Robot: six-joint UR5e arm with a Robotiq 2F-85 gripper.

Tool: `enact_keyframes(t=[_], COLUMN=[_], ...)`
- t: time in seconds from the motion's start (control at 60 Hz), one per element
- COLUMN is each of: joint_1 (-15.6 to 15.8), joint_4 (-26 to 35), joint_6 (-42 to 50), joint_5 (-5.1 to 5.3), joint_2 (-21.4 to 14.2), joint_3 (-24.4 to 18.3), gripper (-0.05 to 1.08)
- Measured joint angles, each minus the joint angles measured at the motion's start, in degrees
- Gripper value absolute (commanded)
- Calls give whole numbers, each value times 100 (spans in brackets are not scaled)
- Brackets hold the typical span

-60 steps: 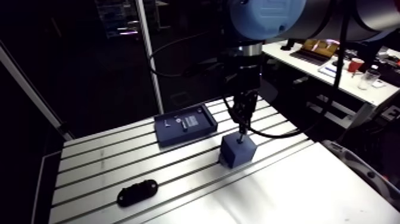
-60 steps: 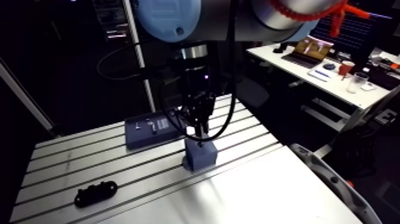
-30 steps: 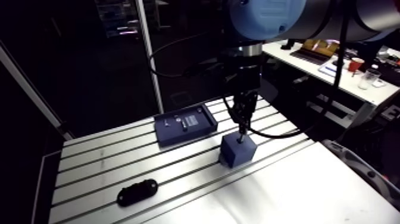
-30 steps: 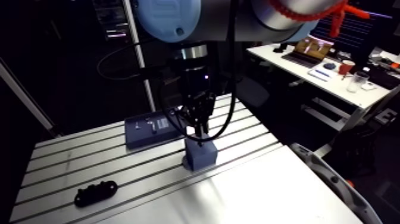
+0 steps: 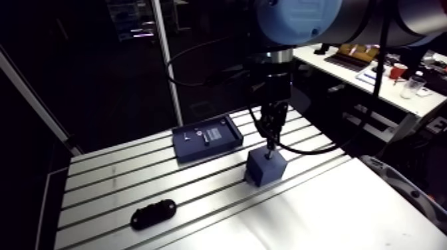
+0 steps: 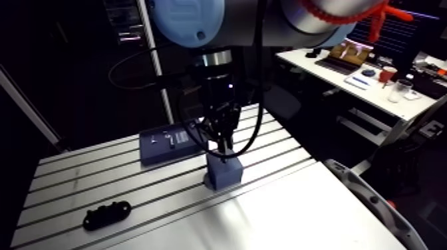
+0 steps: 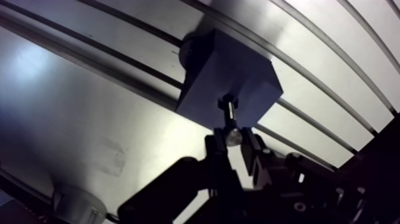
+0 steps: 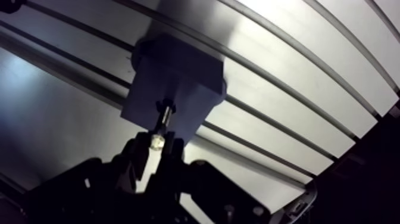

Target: Pick up the M10 bolt and insert it into the hex recess until seated.

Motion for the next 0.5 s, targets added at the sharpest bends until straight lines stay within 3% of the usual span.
enact_keyframes(t=[0.5], joint_1=[0], joint_4=[4], joint_6=[11], joint_5=[4], joint_2=[10], joint_3=[7], gripper=[85])
